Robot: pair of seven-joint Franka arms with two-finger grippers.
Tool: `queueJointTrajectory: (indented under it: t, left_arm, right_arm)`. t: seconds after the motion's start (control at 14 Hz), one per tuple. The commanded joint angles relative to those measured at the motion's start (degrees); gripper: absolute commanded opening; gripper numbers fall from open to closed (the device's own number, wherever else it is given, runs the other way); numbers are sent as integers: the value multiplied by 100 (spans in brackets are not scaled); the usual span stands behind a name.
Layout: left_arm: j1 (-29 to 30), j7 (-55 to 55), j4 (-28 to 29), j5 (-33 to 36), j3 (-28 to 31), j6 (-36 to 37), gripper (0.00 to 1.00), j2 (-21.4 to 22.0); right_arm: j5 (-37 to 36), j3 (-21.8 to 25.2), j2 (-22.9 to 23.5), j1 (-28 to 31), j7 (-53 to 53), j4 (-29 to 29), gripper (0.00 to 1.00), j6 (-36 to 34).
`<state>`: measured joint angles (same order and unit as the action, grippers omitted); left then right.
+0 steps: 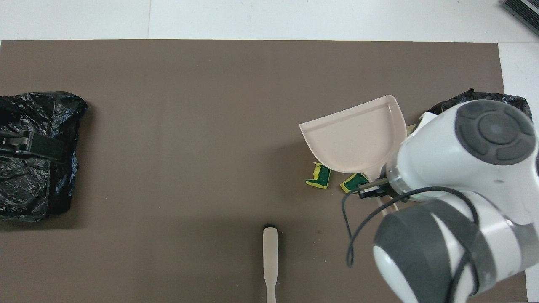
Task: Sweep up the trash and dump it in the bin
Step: 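Bring the empty dustpan back toward the table center with the right gripper, then lower the dustpan onto the table near the brush with the right gripper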
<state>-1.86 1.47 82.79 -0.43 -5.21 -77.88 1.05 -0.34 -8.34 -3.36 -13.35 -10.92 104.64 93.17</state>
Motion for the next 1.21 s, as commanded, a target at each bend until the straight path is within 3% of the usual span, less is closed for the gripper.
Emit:
queueJointTrajectory:
  t: [0.0,0.36,0.57,1.14]
  left_arm:
    - [81,-94,80,34,-33,45,100,106]
    - [89,-94,80,34,-33,72,100,106]
    - [89,-94,80,34,-33,72,100,106]
    - [116,-94,80,34,-41,72,100,106]
  right_arm:
    - [209,34,440,-430,-848,-216,0,402]
    - [849,34,977,-757,-1465,-216,0,1439]
    - [781,43,1442,-1204,-2070,-225,0,2141]
    - [693,43,2313,-1416,-2415,-172,0,3269]
